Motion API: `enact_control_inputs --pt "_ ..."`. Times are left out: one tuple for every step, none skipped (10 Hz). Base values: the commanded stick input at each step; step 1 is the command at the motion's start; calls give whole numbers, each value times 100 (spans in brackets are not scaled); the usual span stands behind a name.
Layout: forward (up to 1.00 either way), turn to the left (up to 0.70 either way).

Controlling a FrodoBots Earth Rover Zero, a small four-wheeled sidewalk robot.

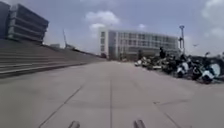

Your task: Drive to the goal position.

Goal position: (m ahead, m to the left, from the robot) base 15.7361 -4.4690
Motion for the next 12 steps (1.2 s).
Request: enact_control_inputs --pt "85 0" --pt "85 -27" --pt "85 -27" --pt "85 -2" --pt "85 0" --pt "85 0" --pt "85 0" --pt "85 0" --pt "85 0" --pt "85 0" --pt "85 0" --pt "85 0"
